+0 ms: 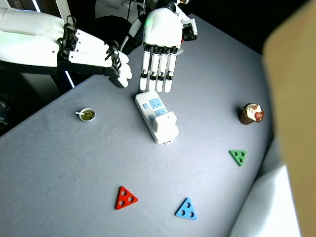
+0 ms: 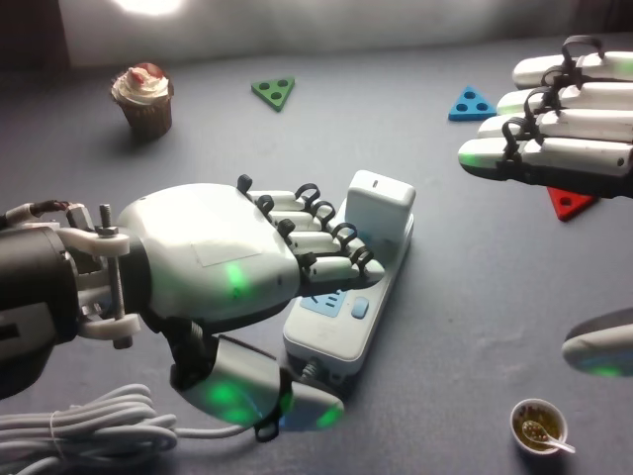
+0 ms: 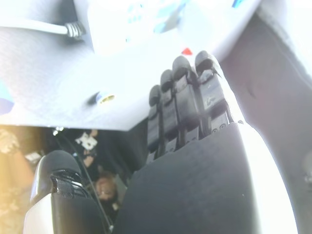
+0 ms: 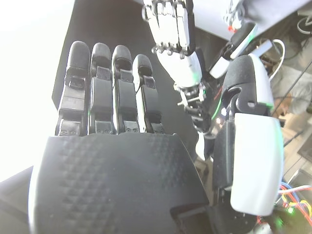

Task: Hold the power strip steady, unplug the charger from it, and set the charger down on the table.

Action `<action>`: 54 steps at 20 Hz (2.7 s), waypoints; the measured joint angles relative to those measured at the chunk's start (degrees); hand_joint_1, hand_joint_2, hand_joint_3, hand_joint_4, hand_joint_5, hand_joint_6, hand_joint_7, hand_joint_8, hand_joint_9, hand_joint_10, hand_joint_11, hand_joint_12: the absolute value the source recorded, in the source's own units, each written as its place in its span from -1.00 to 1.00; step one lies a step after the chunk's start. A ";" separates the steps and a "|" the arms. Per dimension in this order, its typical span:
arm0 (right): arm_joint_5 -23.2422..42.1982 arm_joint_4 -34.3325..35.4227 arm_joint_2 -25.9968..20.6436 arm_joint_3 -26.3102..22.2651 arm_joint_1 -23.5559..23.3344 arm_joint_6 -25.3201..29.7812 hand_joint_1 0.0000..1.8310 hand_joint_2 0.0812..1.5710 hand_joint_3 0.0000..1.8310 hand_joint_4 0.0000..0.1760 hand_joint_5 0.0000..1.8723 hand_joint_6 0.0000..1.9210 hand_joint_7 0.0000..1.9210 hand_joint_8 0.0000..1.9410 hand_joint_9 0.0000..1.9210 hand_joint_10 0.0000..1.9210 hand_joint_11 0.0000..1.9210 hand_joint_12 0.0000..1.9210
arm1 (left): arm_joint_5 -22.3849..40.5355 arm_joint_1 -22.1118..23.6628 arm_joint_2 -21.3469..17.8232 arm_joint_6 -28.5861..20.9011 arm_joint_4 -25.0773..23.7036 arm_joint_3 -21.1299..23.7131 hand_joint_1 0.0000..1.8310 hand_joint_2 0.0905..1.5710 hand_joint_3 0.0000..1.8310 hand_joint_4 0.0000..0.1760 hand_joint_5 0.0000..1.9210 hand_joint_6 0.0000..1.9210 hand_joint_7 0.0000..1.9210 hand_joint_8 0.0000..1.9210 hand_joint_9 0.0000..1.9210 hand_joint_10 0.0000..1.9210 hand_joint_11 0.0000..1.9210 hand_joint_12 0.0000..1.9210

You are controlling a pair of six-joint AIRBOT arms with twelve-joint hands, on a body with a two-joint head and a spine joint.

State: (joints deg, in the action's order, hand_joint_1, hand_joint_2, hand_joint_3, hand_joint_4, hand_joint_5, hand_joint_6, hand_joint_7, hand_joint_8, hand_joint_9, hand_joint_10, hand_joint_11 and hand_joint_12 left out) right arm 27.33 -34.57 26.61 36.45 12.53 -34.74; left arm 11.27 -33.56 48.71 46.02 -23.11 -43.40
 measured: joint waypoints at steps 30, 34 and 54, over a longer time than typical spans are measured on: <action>-8.17 72.41 21.20 15.85 0.00 -19.65 0.01 0.32 -1.00 -1.00 -0.88 -1.00 -0.85 -1.00 -0.84 -1.00 -0.83 -0.98 | -10.21 0.44 10.03 -0.22 1.51 -5.33 -1.00 0.42 -1.00 -1.00 -0.86 -1.00 -0.82 -1.00 -0.84 -1.00 -0.88 -0.95; -6.10 81.66 25.00 18.08 0.00 -22.75 0.10 0.34 -0.99 -1.00 -0.78 -1.00 -0.79 -1.00 -0.79 -1.00 -0.79 -0.97 | -10.62 0.42 10.93 -0.20 1.53 -6.38 -1.00 0.42 -1.00 -1.00 -0.86 -0.99 -0.83 -0.99 -0.84 -0.99 -0.87 -0.95; 4.35 90.55 40.02 21.22 1.66 -24.22 0.13 0.37 -1.00 -1.00 -0.82 -1.00 -0.77 -1.00 -0.76 -1.00 -0.76 -0.96 | -7.43 -2.69 12.63 -0.13 3.32 -8.09 -1.00 0.43 -1.00 -1.00 -0.85 -1.00 -0.82 -1.00 -0.83 -1.00 -0.87 -0.96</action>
State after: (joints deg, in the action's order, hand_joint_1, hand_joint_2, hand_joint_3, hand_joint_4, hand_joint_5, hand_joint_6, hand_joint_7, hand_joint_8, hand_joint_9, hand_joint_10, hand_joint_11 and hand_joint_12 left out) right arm 31.68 55.99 66.63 57.67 14.20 -58.96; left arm 3.84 -36.25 61.34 45.89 -19.79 -51.48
